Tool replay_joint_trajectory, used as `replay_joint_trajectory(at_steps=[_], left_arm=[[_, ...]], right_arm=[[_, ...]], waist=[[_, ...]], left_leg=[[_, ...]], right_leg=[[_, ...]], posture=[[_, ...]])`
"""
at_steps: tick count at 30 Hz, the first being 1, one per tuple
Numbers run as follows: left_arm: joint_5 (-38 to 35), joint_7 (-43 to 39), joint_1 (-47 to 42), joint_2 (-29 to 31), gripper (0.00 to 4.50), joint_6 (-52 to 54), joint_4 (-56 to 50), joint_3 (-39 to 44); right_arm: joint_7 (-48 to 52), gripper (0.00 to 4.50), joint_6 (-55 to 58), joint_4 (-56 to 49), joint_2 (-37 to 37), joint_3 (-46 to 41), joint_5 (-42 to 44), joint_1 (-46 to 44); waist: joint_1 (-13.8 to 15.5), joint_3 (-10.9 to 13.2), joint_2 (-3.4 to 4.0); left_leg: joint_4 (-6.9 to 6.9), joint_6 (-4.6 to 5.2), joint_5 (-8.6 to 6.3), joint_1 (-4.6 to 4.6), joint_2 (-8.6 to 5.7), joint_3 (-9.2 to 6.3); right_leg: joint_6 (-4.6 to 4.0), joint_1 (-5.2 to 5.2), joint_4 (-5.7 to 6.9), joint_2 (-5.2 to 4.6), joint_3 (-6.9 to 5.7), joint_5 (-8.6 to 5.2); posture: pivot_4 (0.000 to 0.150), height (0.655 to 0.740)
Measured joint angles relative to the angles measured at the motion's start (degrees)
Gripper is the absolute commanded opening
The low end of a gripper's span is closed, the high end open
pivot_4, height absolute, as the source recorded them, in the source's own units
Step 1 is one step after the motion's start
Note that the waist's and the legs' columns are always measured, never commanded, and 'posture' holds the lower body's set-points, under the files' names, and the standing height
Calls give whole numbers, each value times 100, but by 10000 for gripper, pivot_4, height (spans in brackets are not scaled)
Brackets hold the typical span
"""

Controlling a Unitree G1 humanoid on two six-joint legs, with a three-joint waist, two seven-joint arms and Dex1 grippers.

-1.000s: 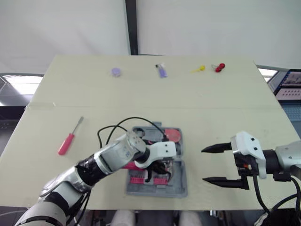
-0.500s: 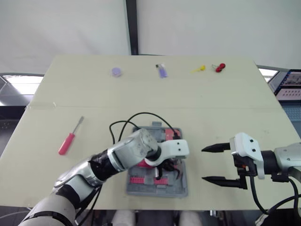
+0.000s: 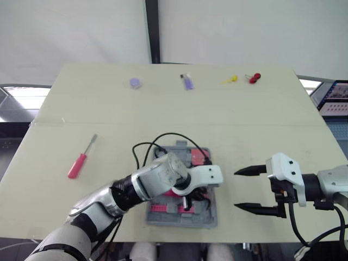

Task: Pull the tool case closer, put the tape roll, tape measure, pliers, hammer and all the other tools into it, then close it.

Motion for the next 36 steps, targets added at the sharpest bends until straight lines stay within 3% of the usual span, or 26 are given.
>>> replay_joint_trajectory(at_steps=[36], left_arm=[[-35, 187, 43, 20, 509, -16, -14, -234]], right_arm=[[-28, 45000, -1, 62, 0, 0, -7, -20]], waist=[[1, 0, 1]], left_leg=[[1, 0, 0, 0, 0, 0]], right_leg=[[0, 0, 1, 0, 0, 0]], posture=[[1500, 7400]])
